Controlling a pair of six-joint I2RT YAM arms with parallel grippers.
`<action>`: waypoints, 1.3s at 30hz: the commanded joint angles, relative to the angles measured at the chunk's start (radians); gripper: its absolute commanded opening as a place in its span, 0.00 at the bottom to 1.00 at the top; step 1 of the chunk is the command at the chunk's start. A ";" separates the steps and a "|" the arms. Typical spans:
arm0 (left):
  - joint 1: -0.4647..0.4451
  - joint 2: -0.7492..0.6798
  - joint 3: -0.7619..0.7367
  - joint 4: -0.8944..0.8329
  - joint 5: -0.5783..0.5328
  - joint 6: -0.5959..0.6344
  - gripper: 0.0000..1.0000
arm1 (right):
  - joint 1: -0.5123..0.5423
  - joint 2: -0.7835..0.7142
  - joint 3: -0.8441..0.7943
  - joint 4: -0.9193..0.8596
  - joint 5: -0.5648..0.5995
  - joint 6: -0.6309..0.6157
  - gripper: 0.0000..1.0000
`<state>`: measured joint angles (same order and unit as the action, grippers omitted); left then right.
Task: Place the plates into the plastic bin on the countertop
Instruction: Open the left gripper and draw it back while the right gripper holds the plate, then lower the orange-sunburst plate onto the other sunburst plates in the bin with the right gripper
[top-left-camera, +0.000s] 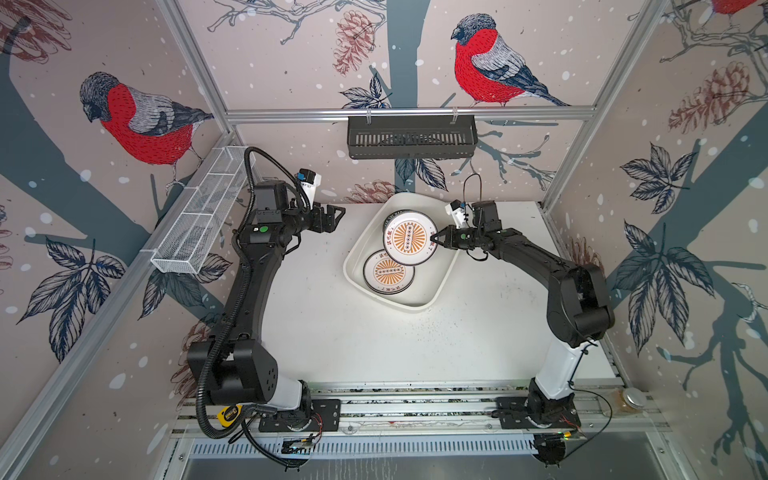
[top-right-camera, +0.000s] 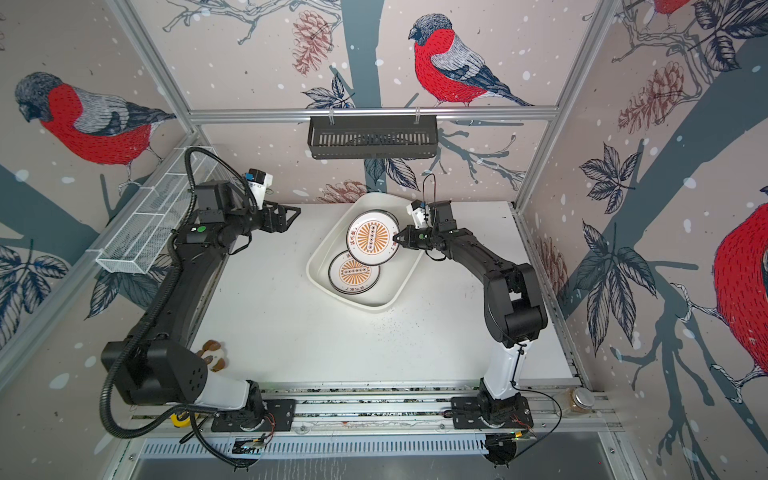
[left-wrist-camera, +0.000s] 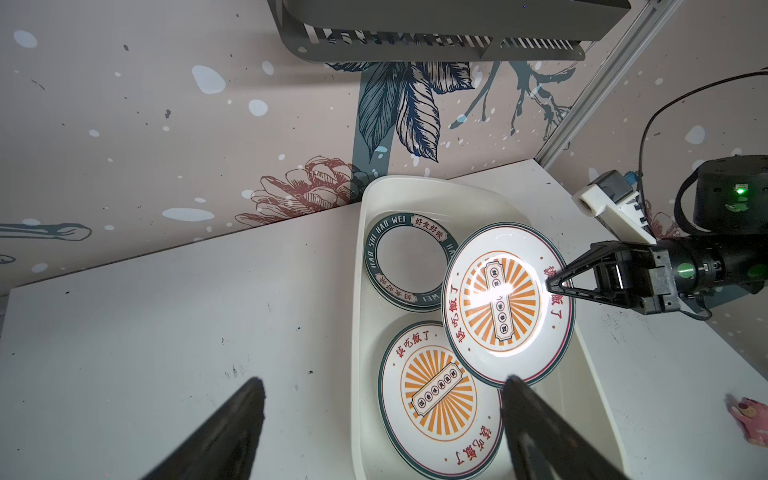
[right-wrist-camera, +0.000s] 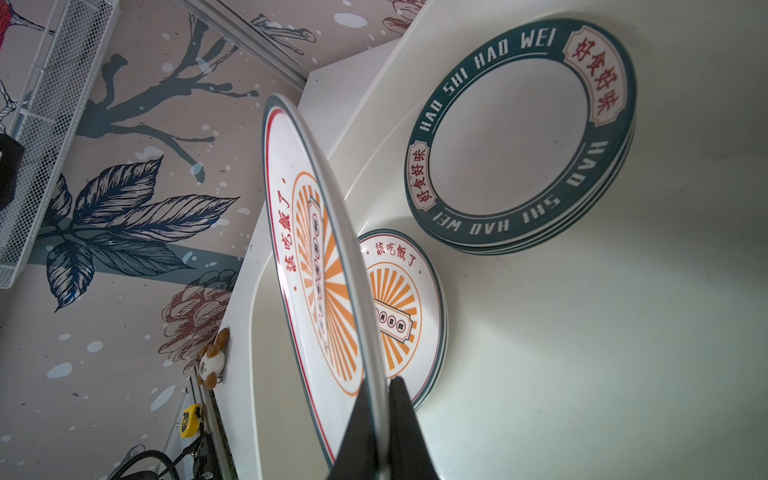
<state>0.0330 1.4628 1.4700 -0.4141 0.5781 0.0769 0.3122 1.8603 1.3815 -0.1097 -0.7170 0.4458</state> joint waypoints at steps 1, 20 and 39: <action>-0.001 -0.005 0.004 -0.011 0.026 0.006 0.88 | -0.004 -0.022 0.020 0.012 -0.037 -0.005 0.05; 0.002 -0.053 -0.035 -0.011 -0.016 -0.017 0.88 | -0.070 -0.167 0.094 -0.120 -0.056 -0.040 0.07; 0.001 -0.059 -0.068 0.011 0.016 -0.035 0.88 | 0.034 0.039 0.160 -0.143 -0.036 -0.051 0.09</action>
<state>0.0330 1.4086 1.4052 -0.4290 0.5743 0.0486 0.3248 1.8668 1.5150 -0.2539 -0.7475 0.4156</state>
